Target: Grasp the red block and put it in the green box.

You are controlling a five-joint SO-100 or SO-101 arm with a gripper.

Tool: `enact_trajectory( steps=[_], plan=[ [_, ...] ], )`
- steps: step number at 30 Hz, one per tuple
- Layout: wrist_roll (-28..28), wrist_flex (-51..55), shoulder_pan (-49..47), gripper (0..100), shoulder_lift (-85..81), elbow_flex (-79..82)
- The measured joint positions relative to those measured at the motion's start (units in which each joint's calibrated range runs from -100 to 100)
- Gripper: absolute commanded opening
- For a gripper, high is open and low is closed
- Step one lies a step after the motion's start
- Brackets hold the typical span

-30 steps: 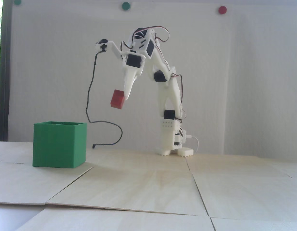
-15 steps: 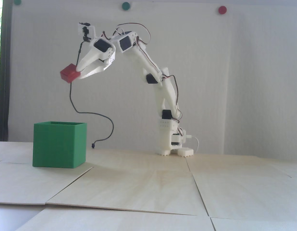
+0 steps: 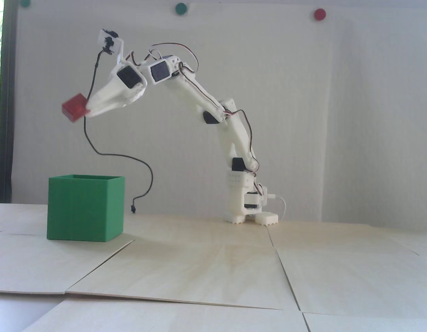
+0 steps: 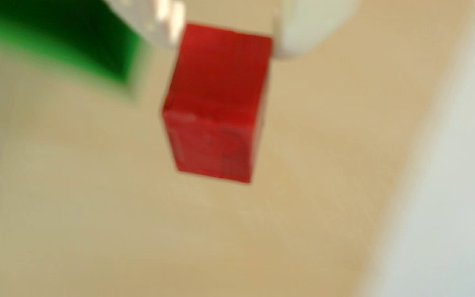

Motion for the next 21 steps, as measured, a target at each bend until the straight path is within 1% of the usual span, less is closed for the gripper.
enact_trajectory(
  steps=[5,7,8,11,14,21],
  plan=[
    [1.39,19.63,-2.06,2,0.08,-1.16],
    [1.54,26.12,-3.06,2,0.08,-2.60],
    [1.54,27.45,-3.36,2,0.08,-3.04],
    [1.54,29.03,-3.44,2,0.08,-3.04],
    [1.44,28.20,-3.13,2,0.08,-3.04],
    [0.00,19.72,-1.53,2,0.08,-3.04]
  ],
)
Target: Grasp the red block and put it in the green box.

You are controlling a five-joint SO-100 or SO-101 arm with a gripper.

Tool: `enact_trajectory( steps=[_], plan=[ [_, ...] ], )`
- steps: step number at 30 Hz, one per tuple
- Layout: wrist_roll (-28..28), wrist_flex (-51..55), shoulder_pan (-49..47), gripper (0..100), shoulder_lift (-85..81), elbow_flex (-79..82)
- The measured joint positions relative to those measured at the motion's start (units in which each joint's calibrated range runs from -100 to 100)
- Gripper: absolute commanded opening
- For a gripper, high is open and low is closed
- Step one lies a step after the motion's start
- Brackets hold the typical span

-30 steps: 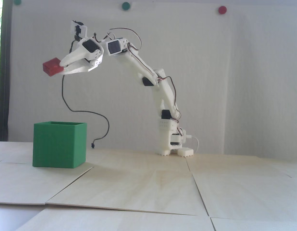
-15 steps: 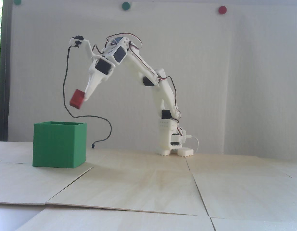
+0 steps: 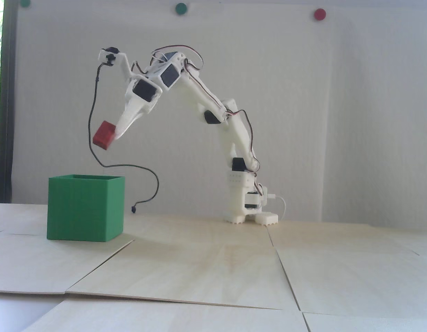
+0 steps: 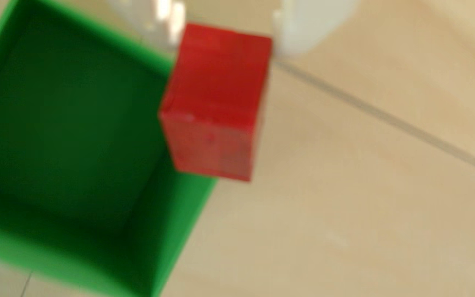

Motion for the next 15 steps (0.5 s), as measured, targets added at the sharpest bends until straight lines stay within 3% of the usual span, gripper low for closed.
enact_trajectory(
  steps=[15],
  plan=[
    [-0.72,-6.16,5.04,2,0.00,0.00]
  ],
)
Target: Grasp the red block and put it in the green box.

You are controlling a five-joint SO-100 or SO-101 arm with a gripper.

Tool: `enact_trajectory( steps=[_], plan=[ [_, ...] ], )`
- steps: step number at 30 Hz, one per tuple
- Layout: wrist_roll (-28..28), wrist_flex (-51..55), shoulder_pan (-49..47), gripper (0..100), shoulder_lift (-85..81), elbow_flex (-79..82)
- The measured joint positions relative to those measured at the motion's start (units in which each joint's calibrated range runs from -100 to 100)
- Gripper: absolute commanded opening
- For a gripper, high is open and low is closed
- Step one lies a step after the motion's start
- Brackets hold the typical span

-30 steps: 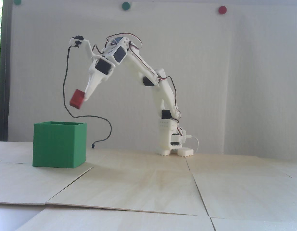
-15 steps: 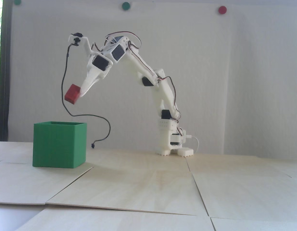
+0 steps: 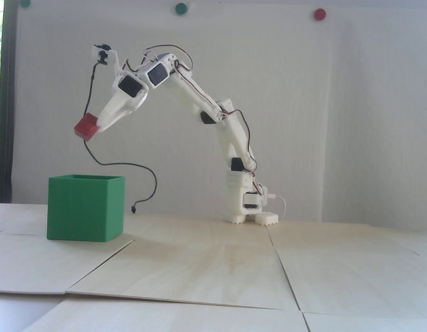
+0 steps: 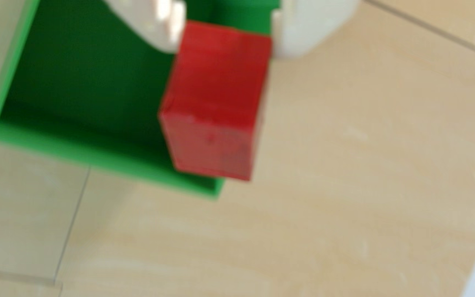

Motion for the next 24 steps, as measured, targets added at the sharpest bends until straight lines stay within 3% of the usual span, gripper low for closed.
enact_trajectory(
  steps=[3,7,9,11,14,16,20,24],
  plan=[
    [0.00,-1.75,0.46,6,0.00,0.00],
    [0.00,-2.00,0.31,25,0.00,0.00],
    [0.00,-2.00,0.38,30,0.00,0.00],
    [0.00,-2.00,0.38,24,0.00,0.00],
    [0.62,-2.08,0.38,0,0.00,0.00],
    [0.77,-2.08,0.31,5,0.00,0.00],
    [0.82,-1.41,0.38,2,0.00,0.00],
    [0.82,6.74,-1.07,2,0.00,0.00]
  ],
)
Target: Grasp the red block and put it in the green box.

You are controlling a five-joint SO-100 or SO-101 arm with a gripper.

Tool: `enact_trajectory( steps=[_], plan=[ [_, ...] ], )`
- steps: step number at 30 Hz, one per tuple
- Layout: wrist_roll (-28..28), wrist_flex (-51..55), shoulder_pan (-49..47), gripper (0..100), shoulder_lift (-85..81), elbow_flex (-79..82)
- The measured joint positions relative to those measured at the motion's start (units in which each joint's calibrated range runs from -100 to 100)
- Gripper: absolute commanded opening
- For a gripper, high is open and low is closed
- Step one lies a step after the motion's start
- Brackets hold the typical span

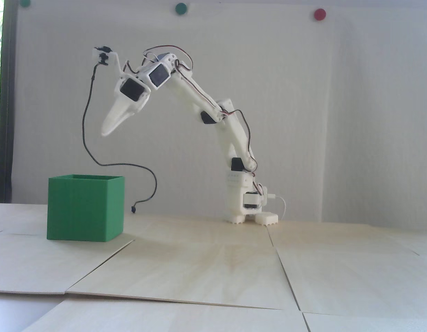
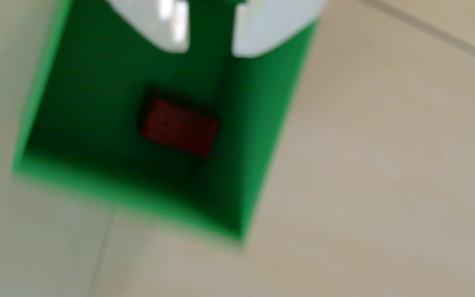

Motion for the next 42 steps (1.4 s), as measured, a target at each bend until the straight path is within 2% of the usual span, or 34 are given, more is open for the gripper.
enact_trajectory(
  steps=[5,9,13,16,21,27,31,34,42],
  plan=[
    [-1.34,16.39,-4.81,2,0.00,-0.09],
    [-5.45,18.89,-6.95,2,-0.08,-0.09],
    [-12.23,19.05,-7.57,2,-0.08,-0.09],
    [-12.89,19.05,-9.55,2,-0.08,-0.09],
    [-5.34,19.05,-12.92,2,-0.08,-0.09],
    [10.99,19.05,-13.22,2,-0.25,-0.09],
    [17.83,19.05,-13.14,2,-4.32,3.85],
    [20.19,19.05,-13.14,2,-10.54,10.47],
    [22.25,17.80,-17.20,2,-38.52,51.39]
  ],
)
